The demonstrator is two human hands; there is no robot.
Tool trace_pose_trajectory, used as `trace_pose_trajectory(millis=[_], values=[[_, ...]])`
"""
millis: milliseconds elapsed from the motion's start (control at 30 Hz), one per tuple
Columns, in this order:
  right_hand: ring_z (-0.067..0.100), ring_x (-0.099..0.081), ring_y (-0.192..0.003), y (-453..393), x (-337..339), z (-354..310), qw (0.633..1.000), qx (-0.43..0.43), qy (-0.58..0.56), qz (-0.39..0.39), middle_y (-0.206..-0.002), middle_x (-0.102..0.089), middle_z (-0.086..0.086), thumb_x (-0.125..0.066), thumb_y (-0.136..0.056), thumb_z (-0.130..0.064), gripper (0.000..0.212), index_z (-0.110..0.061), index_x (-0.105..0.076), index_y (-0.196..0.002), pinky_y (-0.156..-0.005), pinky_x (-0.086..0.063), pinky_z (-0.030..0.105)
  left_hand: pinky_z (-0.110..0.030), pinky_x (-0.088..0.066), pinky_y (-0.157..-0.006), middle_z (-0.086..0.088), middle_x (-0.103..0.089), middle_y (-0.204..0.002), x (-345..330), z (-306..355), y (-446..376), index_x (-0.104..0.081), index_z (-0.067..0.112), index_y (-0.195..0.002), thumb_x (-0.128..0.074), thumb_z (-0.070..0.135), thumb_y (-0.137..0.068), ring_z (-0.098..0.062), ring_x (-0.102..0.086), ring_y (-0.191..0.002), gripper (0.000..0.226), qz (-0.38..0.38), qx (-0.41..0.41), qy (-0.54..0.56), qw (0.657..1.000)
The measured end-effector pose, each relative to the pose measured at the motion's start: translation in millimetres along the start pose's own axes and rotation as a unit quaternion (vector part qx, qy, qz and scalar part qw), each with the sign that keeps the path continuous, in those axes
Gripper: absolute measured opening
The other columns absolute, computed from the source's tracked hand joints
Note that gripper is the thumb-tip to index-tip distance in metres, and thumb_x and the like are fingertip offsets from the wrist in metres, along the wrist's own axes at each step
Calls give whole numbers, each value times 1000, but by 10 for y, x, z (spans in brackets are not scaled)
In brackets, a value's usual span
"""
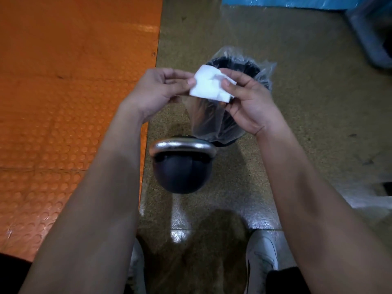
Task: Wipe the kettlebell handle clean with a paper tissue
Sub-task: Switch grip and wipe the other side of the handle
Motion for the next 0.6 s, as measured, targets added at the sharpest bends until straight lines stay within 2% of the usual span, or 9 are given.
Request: trace_pose_trajectory(millis=[67,133,267,367,433,500,600], values=[[25,-74,-99,-33,46,-19,999,7,29,16,-101,-79,10,-58,-98,9,22,-7,-72,-104,-95,-59,40,-17,-50,-62,5,-77,-80,62,51,-25,-74,19,-95,-78,18,-83,-6,-68,-77,13,31,-20,-11,999],[24,-74,-93,-61,87,-9,997,14,55,50,-95,-80,9,-60,-97,9,20,-7,-72,-100,-98,-57,44,-18,-51,-65,6,-75,-77,59,101,-26,-74,19,-92,-77,14,-85,-7,-67,-77,10,45,-40,-50,997],[19,-74,-84,-70,98,1,994,23,56,88,-87,-80,5,-65,-96,6,16,-8,-72,-96,-80,-59,34,-15,-49,-66,-1,-70,-78,31,166,-29,-71,16,-93,-77,10,-85,-1,-64,-68,12,85,-59,-82,991],[16,-74,-78,-59,70,-12,993,34,49,103,-82,-79,4,-70,-93,6,13,-7,-71,-95,-72,-60,28,-13,-47,-62,2,-69,-81,12,221,-34,-72,13,-98,-78,17,-84,4,-60,-62,16,142,-74,-113,981],[17,-75,-77,-57,45,-19,992,40,46,114,-81,-78,5,-72,-91,6,12,-5,-70,-93,-69,-62,27,-17,-50,-60,4,-72,-83,-64,240,-28,-73,15,-96,-79,30,-84,0,-64,-68,20,132,-66,-127,981],[17,-75,-78,-56,9,-29,993,41,46,106,-82,-78,6,-72,-92,6,11,-5,-69,-95,-69,-61,26,-27,-58,-65,3,-75,-92,-182,217,-12,-73,18,-101,-79,45,-80,-7,-69,-82,35,83,-39,-108,990],[18,-75,-84,-59,-48,-40,996,32,43,64,-87,-79,6,-67,-96,3,12,-7,-71,-100,-78,-61,32,-36,-60,-75,0,-76,-104,-285,142,-14,-65,21,-116,-83,54,-71,-18,-73,-95,59,50,5,-68,996]])
Point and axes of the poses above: each hand's wrist, its own y-axis away from the middle knuckle, its own x-axis out of the back of the hand, z = x × y, the point moved 6 cm from there along -y, towards the middle knuckle
